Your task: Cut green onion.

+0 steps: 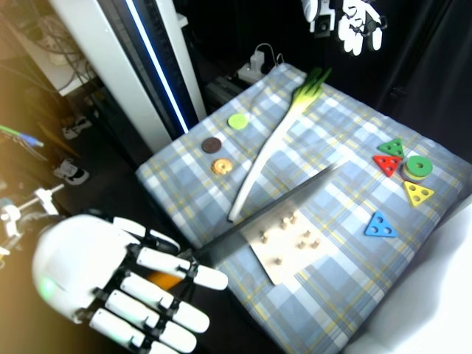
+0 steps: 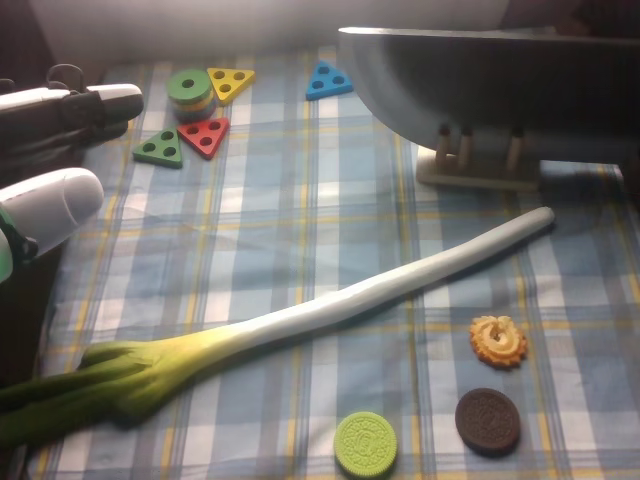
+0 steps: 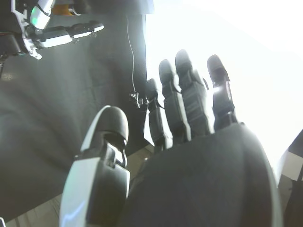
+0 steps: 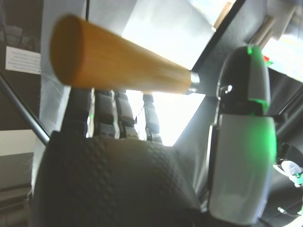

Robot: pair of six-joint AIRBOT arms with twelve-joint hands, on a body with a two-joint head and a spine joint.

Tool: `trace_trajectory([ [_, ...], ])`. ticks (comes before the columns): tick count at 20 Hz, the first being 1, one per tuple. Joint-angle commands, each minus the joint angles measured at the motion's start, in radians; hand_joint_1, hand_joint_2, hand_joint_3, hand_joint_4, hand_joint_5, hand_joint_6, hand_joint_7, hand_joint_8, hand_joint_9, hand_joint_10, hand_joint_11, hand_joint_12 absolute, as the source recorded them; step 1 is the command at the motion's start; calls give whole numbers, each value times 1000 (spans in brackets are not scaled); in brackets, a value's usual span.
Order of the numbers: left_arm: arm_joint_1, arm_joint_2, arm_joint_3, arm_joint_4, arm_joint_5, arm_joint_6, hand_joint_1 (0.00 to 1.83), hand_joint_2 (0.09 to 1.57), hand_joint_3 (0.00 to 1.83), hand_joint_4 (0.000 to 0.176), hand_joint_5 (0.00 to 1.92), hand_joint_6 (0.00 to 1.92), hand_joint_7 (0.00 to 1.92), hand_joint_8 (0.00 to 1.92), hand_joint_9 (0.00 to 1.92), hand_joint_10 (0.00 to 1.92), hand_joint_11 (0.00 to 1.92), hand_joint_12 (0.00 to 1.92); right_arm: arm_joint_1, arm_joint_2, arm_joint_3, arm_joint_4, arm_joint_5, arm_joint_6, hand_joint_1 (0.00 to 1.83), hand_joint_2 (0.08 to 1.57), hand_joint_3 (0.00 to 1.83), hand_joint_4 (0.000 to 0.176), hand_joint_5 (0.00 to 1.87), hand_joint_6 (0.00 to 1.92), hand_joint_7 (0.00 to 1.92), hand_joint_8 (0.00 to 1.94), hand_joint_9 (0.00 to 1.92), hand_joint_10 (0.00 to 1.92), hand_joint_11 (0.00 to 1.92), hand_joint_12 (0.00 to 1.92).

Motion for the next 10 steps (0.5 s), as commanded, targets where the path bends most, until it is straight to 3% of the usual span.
trace_trajectory([
  [1, -10, -7, 3, -5, -121, -13, 365, 1412, 0, 82, 506, 4, 537, 13, 452, 4, 0, 396, 13, 6, 10, 19, 110, -4, 1027, 936, 7, 111, 38, 3, 92, 8, 105, 16, 36, 20],
  [2, -10, -9, 5, -5, -121, -15, 345, 1410, 0, 93, 496, 1, 552, 12, 457, 4, 0, 402, 14, 2, 12, 19, 104, -4, 1016, 959, 4, 82, 205, 17, 245, 16, 243, 25, 138, 70],
  [3, -10, -10, 6, -6, -120, -19, 356, 1410, 0, 91, 489, 0, 548, 6, 462, 4, 0, 411, 15, -3, 15, 19, 100, -4, 1034, 978, 3, 86, 325, 15, 335, 11, 336, 21, 206, 112],
  [4, -10, -11, 8, -6, -118, -26, 396, 1405, 0, 94, 490, 1, 539, 2, 469, 5, 0, 398, 16, -8, 19, 19, 95, -4, 1038, 1019, 7, 30, 497, 24, 466, 18, 474, 9, 260, 301],
  [5, -10, -13, 9, -6, -117, -31, 406, 1406, 0, 93, 488, 0, 534, 0, 464, 2, 0, 377, 18, -13, 22, 19, 93, -4, 999, 1067, 3, 0, 601, 17, 556, 13, 566, 4, 255, 538],
  [7, -9, -19, 12, -7, -117, -43, 441, 1401, 0, 83, 510, 5, 557, 5, 481, 5, 0, 397, 23, -23, 30, 19, 82, -4, 923, 1173, 2, 0, 769, 6, 728, 6, 736, 16, 406, 746],
  [8, -9, -21, 12, -8, -116, -44, 452, 1406, 0, 72, 514, 4, 543, 4, 481, 3, 0, 430, 24, -24, 33, 19, 76, -4, 990, 1210, 9, 0, 767, 1046, 757, 1, 775, 6, 493, 733],
  [9, -9, -23, 12, -9, -115, -44, 453, 1408, 1, 68, 518, 4, 540, 3, 483, 3, 0, 437, 25, -25, 35, 20, 70, -4, 953, 1243, 3, 54, 732, 1303, 767, 1, 793, 4, 510, 791],
  [10, -9, -23, 12, -9, -114, -44, 466, 1409, 0, 69, 514, 2, 527, 2, 472, 1, 0, 422, 26, -27, 36, 20, 69, -4, 933, 1262, 1, 69, 707, 1382, 797, 4, 788, 1, 442, 922],
])
